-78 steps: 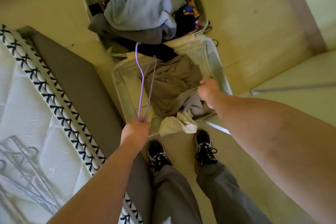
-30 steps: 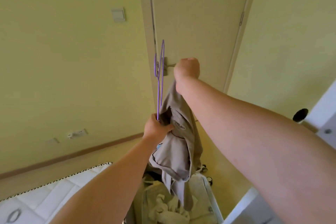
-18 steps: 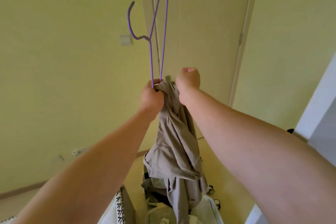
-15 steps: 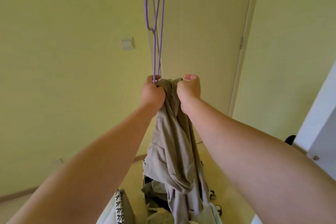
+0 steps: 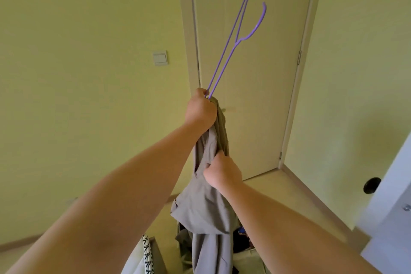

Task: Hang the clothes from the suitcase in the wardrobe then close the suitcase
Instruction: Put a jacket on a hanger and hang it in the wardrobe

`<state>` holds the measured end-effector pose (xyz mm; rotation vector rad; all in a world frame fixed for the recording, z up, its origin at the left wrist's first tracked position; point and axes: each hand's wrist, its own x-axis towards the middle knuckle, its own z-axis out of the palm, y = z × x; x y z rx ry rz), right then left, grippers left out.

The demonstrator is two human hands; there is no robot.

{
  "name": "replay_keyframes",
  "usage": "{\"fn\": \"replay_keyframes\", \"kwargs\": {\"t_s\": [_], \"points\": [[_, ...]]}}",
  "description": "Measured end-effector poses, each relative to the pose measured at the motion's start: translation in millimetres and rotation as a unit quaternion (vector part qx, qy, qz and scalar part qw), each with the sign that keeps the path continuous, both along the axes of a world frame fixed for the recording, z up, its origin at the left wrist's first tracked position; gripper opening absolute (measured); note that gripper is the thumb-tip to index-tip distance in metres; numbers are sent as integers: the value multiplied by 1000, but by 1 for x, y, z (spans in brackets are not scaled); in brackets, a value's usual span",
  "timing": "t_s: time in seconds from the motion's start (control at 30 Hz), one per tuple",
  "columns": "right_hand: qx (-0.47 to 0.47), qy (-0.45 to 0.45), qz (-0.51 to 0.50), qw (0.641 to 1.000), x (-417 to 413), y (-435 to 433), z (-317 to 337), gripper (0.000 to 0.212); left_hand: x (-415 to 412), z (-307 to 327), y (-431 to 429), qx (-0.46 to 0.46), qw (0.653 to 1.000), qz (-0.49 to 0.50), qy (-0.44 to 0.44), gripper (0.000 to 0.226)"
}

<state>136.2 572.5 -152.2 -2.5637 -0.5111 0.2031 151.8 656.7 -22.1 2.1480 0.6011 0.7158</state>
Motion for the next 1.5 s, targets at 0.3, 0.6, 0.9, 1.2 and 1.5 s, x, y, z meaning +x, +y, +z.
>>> {"fn": "replay_keyframes", "kwargs": {"t_s": [0.3,0.6,0.9,1.2,1.5], "points": [[275,-82,-126,950,49,-28,29,16,-27,-18,54,14,996,91,22,45],[-82,-255,-98,958,36,-45,-20,82,-40,-14,68,-14,995,98,26,36],[372,489,-217,759,21,-39,-30,60,-49,10,49,97,995,26,26,38],[153,293,-56,942,-14,-11,-60,117,-46,24,26,52,997,59,-13,33],[21,177,-142,974,-5,-15,-82,43,-41,22,25,-41,997,54,-21,33]]}}
